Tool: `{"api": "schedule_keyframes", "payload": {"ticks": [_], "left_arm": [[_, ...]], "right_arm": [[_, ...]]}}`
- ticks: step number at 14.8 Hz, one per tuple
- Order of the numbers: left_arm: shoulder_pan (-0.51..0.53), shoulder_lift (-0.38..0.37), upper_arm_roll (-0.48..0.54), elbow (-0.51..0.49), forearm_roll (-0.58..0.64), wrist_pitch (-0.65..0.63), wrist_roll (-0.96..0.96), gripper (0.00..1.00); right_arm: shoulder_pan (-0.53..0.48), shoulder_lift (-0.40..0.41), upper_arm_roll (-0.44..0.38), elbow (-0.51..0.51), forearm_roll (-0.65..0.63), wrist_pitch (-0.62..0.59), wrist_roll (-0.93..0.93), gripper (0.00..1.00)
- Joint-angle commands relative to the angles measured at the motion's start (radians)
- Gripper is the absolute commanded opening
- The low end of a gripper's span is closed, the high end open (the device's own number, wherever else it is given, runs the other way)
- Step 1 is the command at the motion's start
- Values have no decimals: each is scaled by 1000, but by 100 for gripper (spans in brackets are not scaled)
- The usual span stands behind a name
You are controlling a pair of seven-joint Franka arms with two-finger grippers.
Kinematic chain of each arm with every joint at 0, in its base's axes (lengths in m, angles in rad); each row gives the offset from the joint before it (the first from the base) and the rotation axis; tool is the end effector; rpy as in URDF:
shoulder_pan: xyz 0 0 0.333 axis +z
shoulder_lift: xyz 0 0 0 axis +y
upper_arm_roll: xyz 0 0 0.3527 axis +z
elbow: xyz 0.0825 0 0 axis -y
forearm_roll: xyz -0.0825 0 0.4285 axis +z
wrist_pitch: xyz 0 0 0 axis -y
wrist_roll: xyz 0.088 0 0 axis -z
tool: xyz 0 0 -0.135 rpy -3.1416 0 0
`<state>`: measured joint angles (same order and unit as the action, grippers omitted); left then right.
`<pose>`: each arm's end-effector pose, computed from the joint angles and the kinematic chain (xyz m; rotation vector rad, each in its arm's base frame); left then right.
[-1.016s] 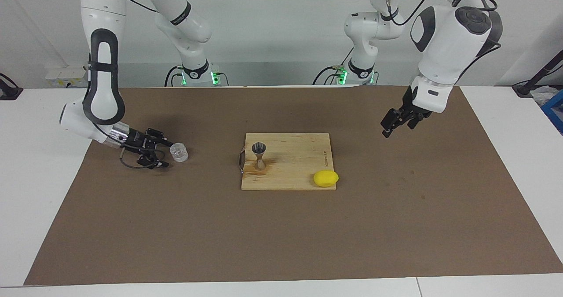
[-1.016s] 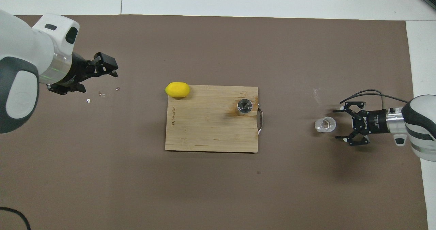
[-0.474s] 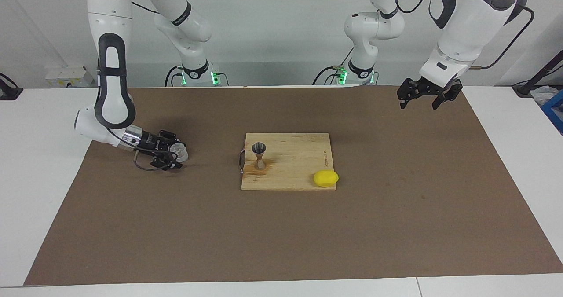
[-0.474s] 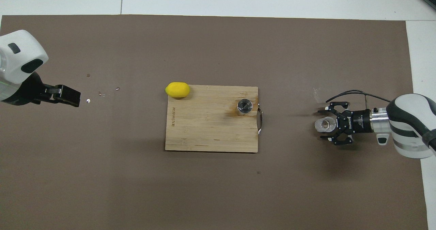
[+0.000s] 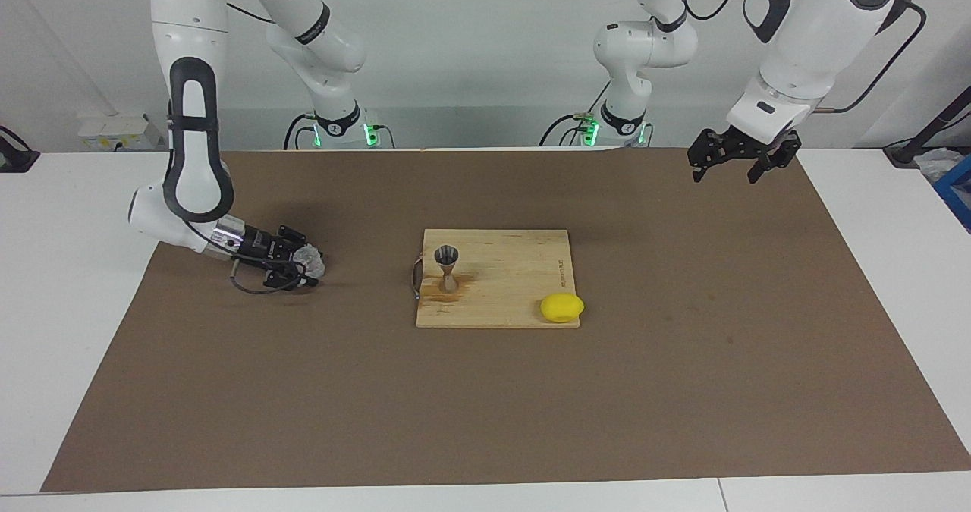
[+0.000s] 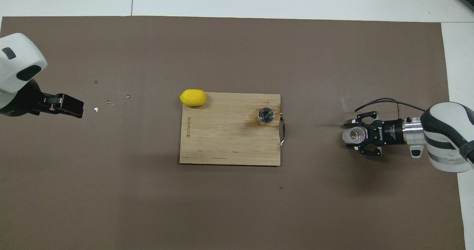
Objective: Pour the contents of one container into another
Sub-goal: 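Lift the clear glass cup with the right gripper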
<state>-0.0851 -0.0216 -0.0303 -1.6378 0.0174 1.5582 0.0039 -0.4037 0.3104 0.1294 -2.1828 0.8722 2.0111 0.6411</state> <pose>0.5830 -0.0654 0.6105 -3.1135 0.1863 0.0888 0.5483 -0.0855 0.2137 -1.7687 1.6523 0.7402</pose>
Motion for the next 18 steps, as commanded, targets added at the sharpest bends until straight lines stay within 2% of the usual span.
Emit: {"api": "schedule_keyframes", "payload": {"ticks": [1, 2, 3, 5, 10, 14, 18], "left_arm": [[11, -26, 12, 9, -2, -23, 27, 100], [12, -28, 12, 9, -2, -27, 25, 100], [12, -28, 15, 12, -2, -35, 25, 100], [15, -28, 15, 19, -2, -49, 25, 100], [54, -41, -5, 18, -7, -26, 28, 100], [61, -40, -5, 15, -53, 25, 19, 100], [87, -40, -36, 13, -51, 33, 25, 100]], "right_arm": [[-12, -22, 4, -19, 30, -11, -15, 18], [-12, -24, 4, -14, 30, -18, -12, 5], [-12, -28, 4, -12, 30, -20, -9, 0], [6, -54, 4, -12, 30, -14, 32, 0], [143, -102, 4, 17, 30, 55, 208, 0], [259, -96, 4, 63, 30, 171, 363, 0], [339, -79, 4, 126, 27, 215, 480, 0]]}}
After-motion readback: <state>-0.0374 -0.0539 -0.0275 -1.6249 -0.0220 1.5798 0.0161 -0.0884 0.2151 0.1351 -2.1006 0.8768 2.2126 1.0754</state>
